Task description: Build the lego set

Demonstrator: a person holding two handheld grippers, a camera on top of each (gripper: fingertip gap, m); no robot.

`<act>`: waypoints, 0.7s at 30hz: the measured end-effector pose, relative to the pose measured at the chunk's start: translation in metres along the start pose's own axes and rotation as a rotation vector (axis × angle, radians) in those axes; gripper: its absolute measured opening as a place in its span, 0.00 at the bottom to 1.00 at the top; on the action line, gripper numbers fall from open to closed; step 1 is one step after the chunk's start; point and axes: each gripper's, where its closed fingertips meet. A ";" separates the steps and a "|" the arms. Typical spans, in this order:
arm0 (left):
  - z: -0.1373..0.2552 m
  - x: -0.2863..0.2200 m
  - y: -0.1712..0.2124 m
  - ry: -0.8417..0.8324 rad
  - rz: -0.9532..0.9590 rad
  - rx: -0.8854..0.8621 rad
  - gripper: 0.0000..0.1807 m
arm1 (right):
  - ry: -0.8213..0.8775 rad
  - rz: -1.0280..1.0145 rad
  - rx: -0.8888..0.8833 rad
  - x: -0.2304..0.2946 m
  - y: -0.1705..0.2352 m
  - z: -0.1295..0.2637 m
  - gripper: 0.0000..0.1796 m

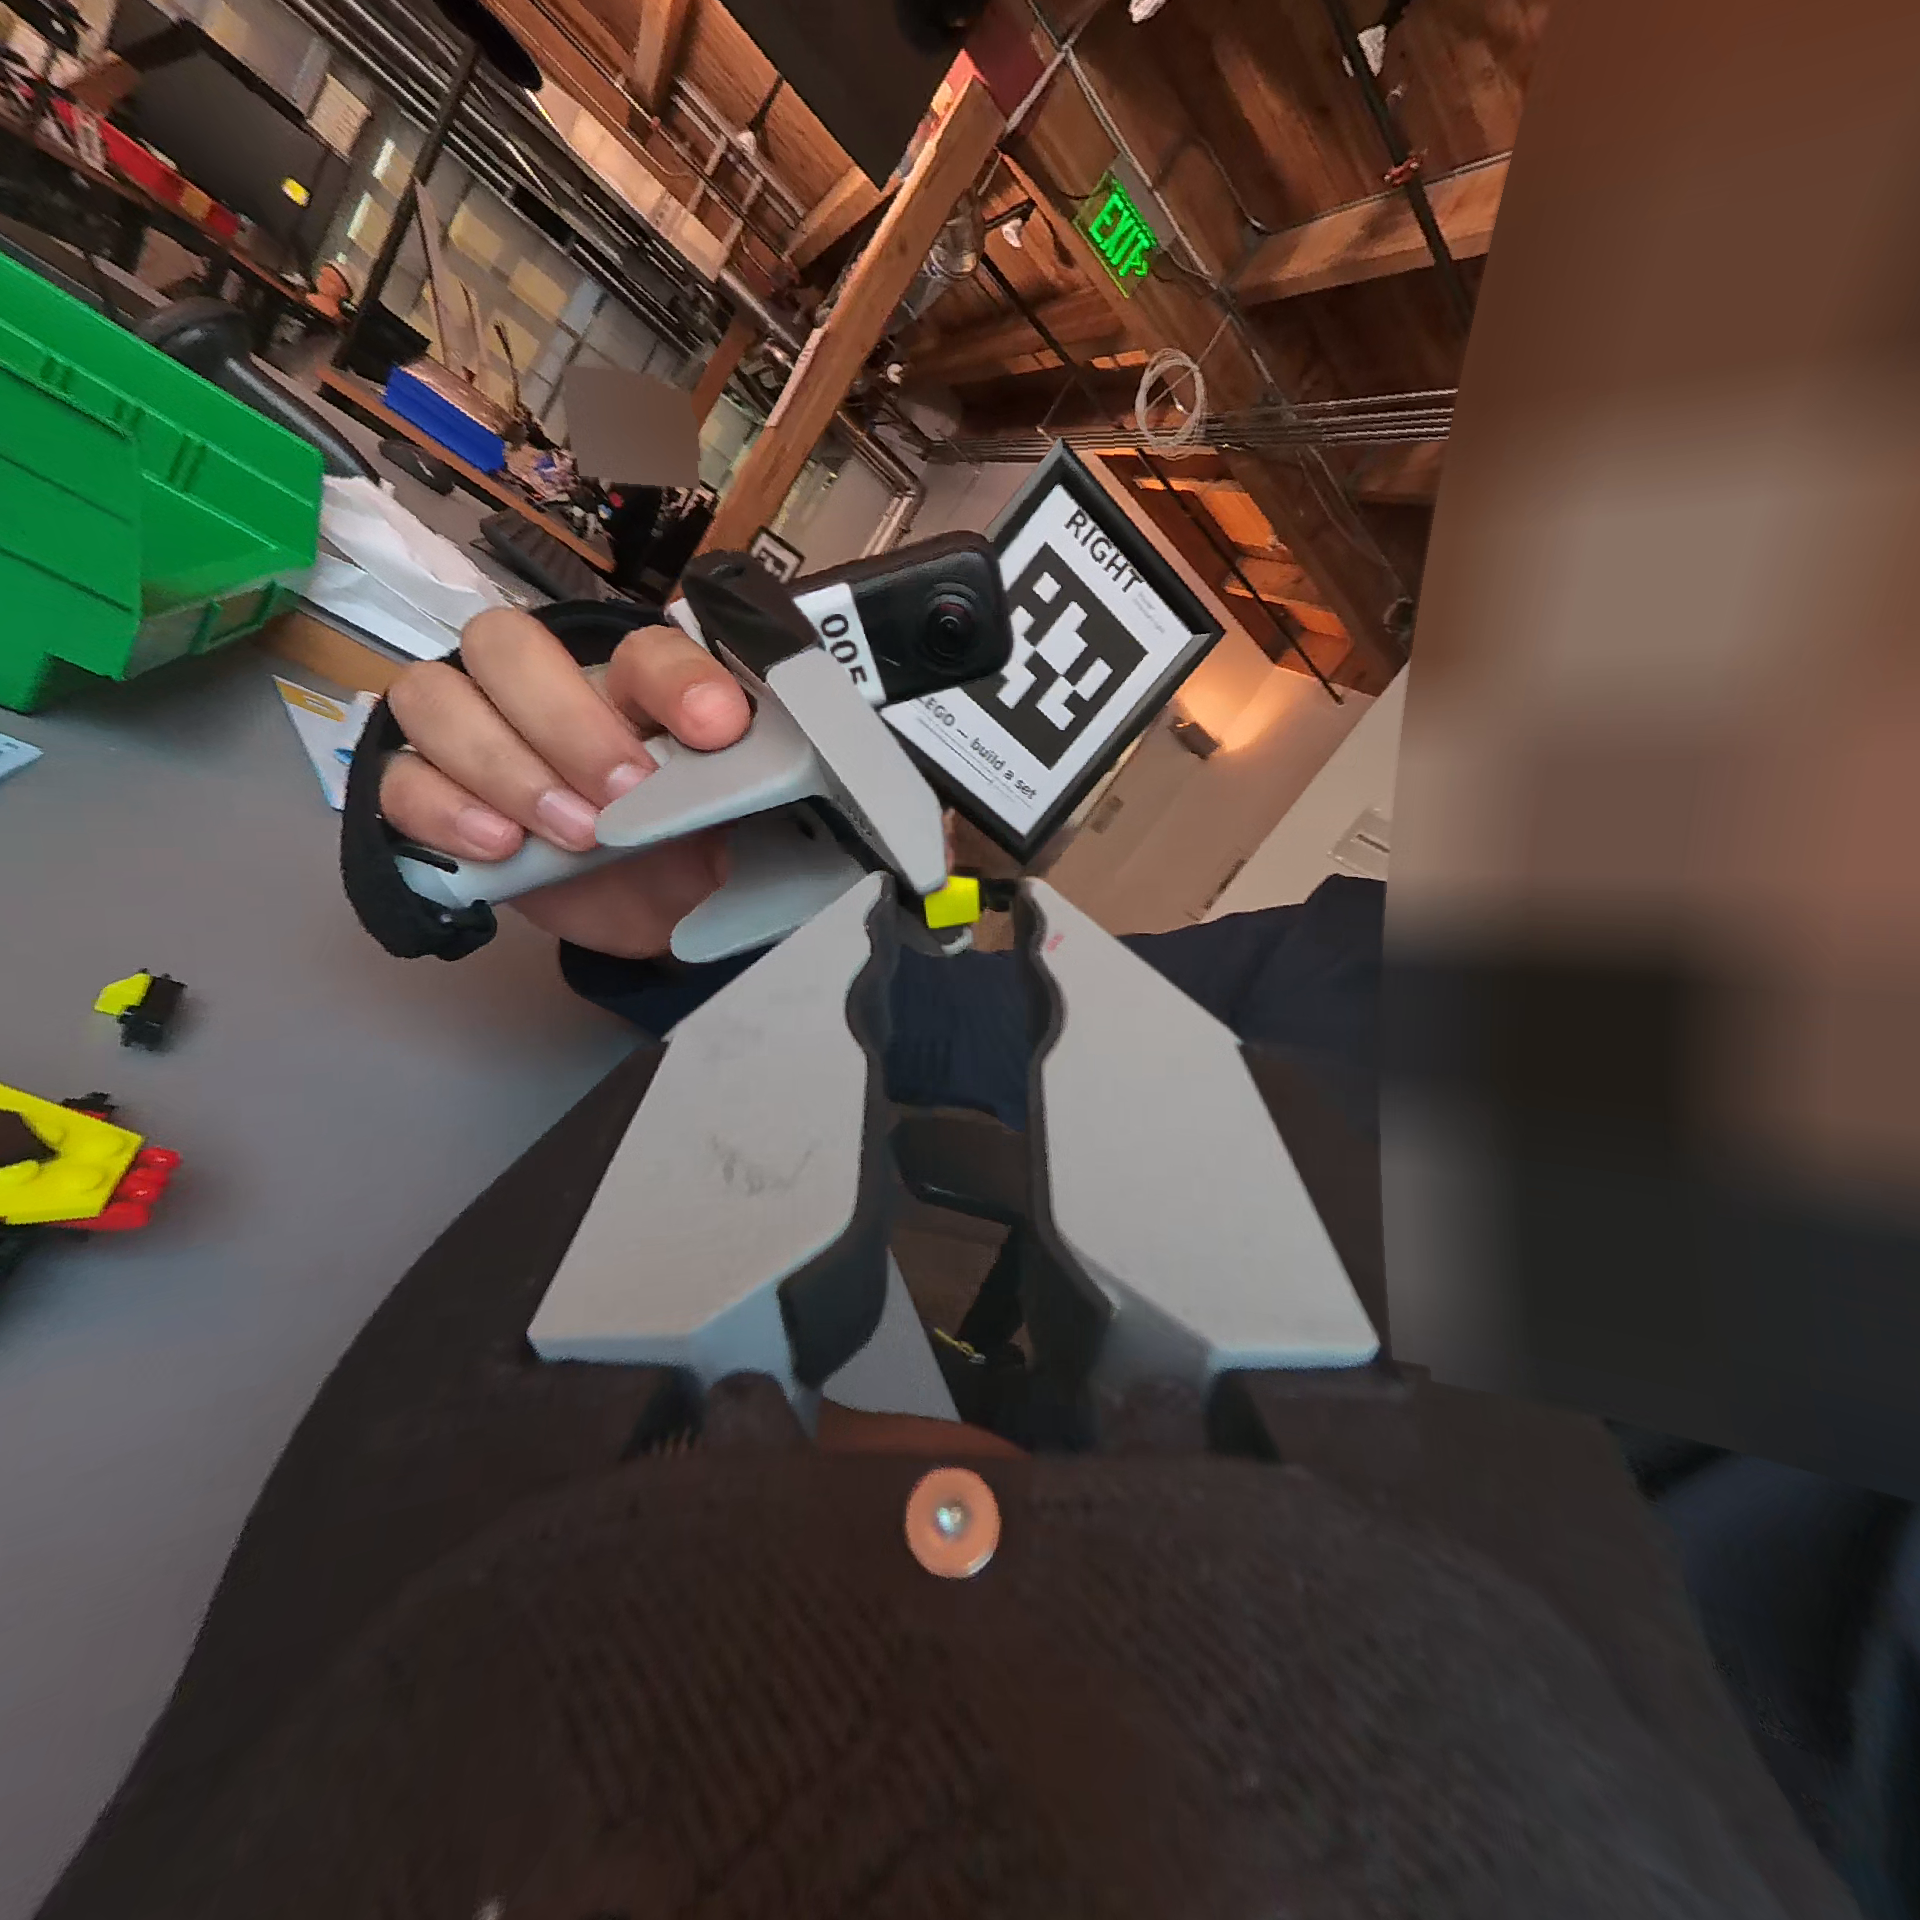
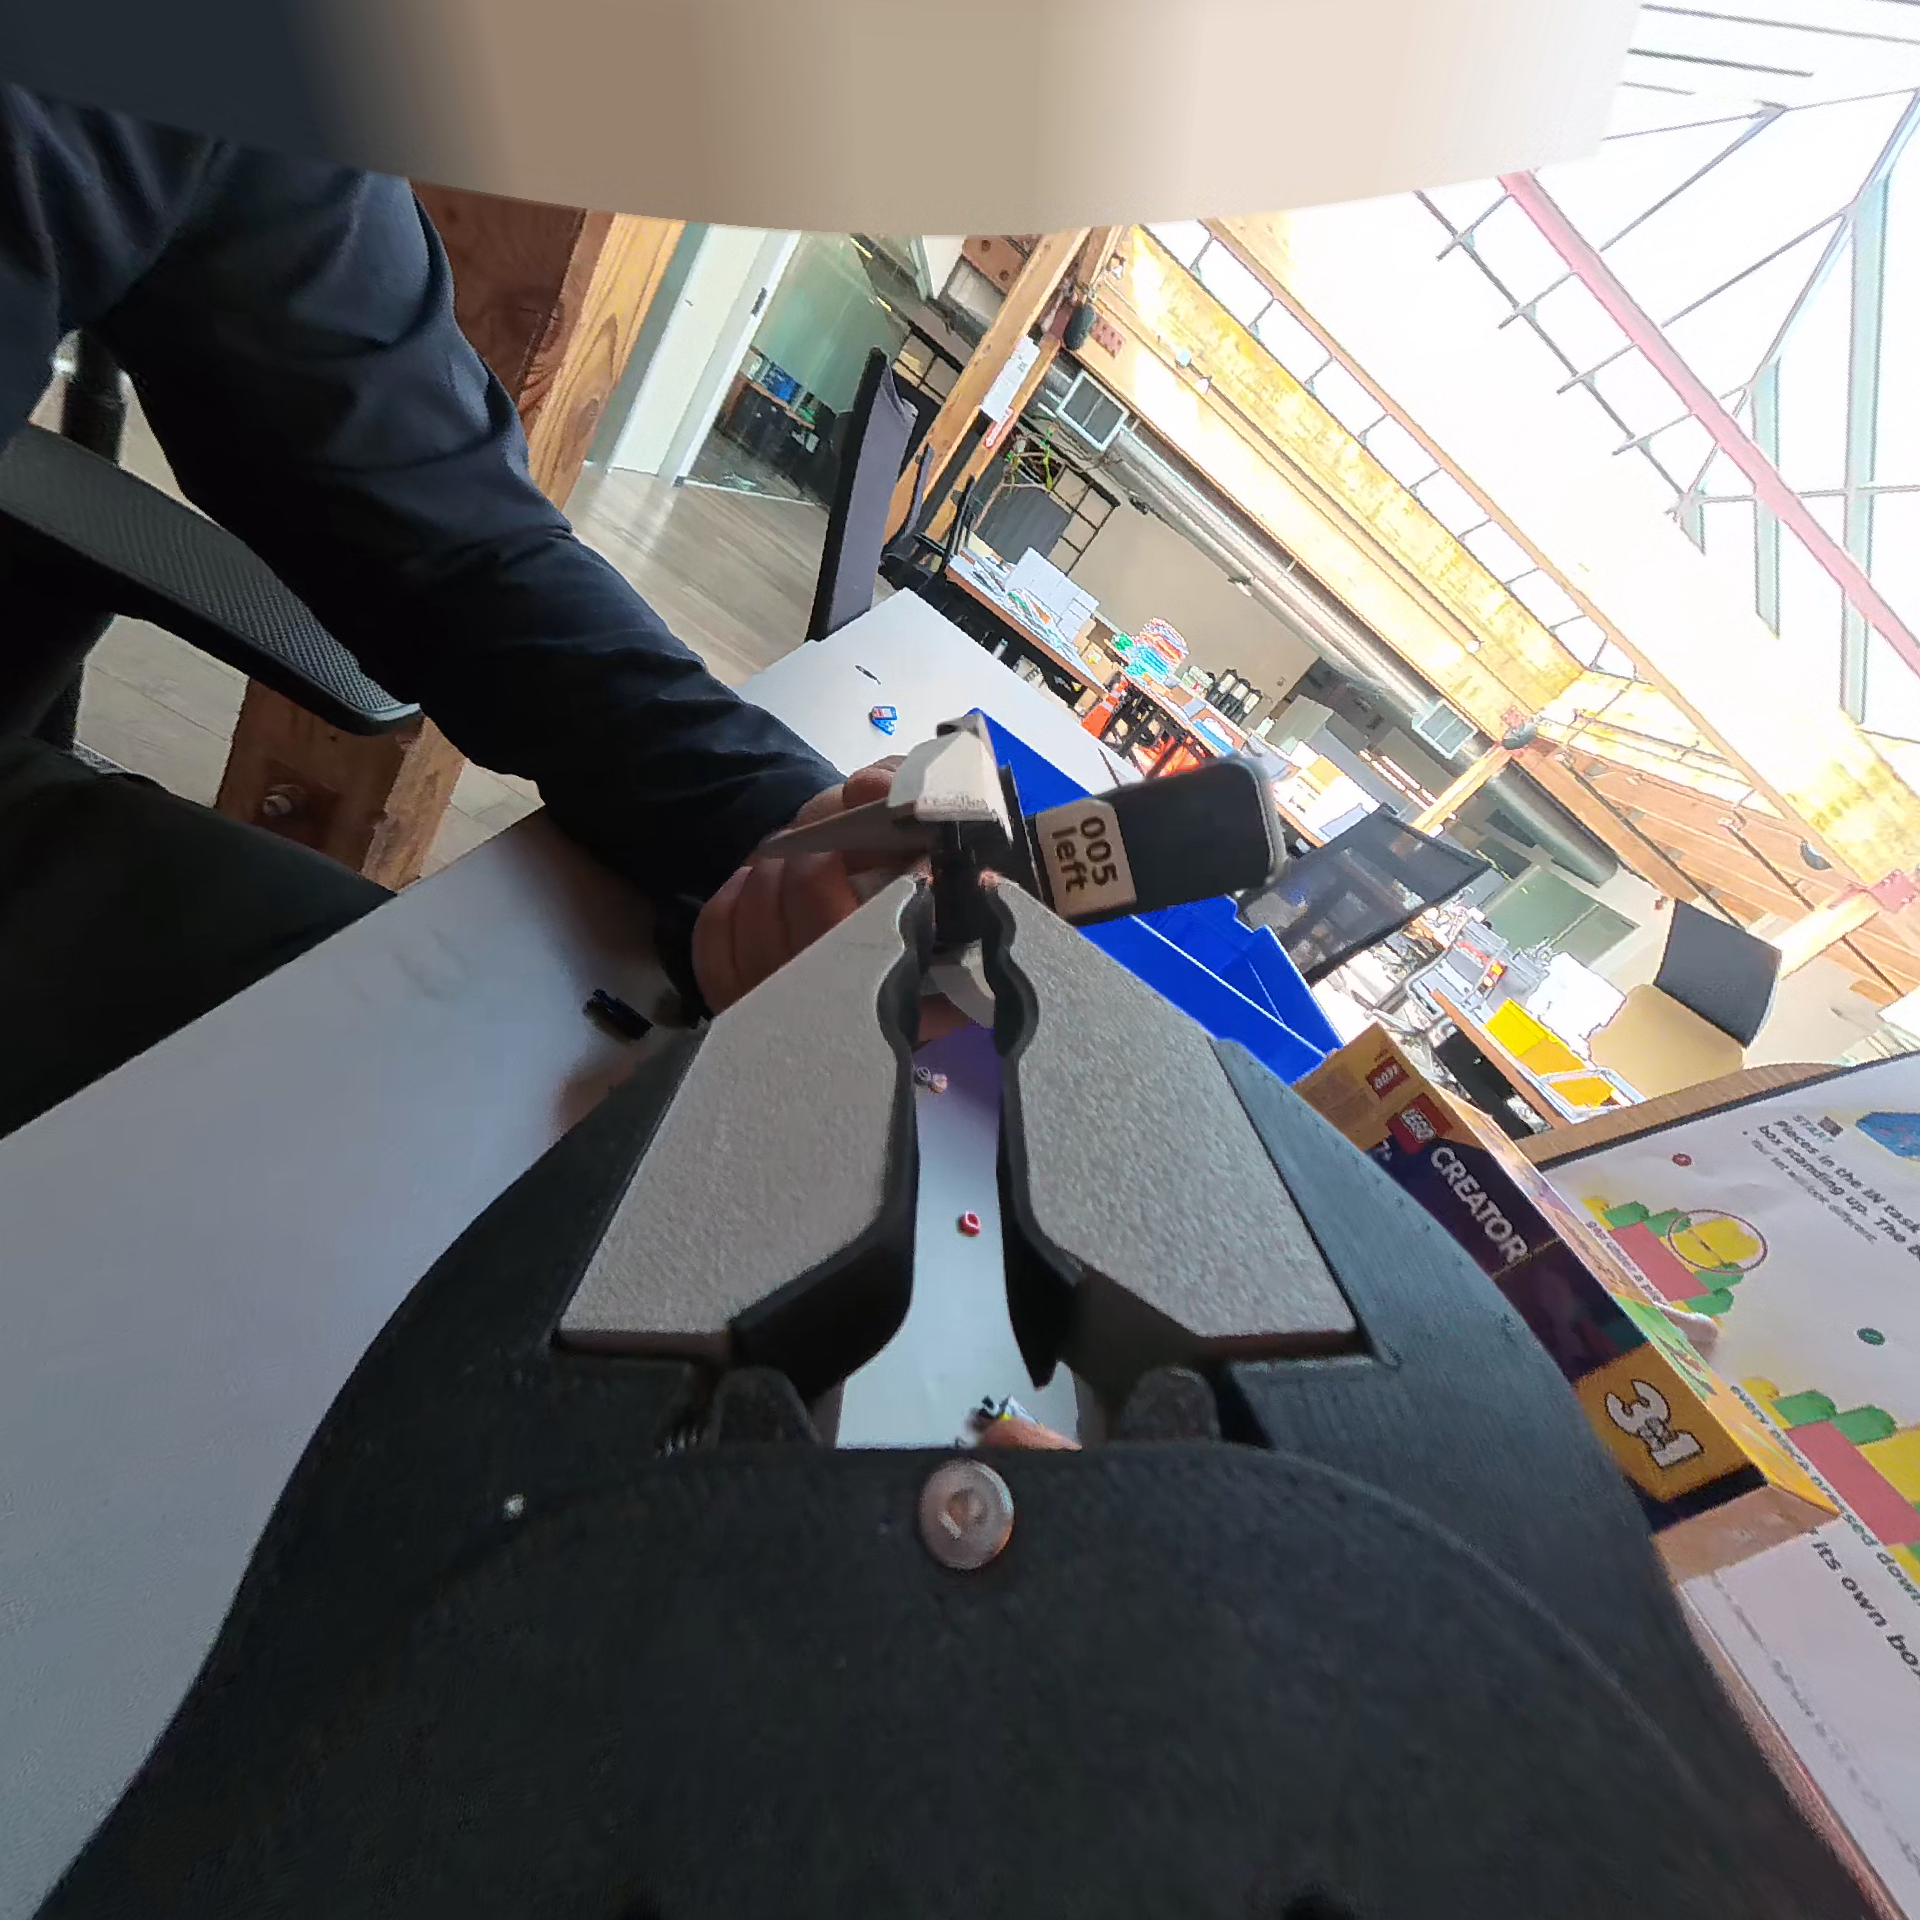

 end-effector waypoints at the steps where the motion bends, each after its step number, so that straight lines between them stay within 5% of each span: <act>1: 0.001 0.003 -0.001 -0.022 -0.008 0.000 0.11 | 0.011 0.001 0.011 -0.002 0.002 0.001 0.06; 8: 0.027 0.057 0.015 -0.365 -0.020 0.153 0.10 | 0.145 0.120 0.230 -0.024 0.032 0.008 0.10; 21: 0.026 0.069 0.035 -0.439 -0.015 0.268 0.11 | 0.148 0.113 0.444 -0.023 0.074 0.003 0.07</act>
Point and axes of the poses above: each gripper's, where its closed fingertips meet, z back along the fingers, y out of its underside, x = y × z across the jaws, and after that the axes turned 15 degrees about -z, right-handed
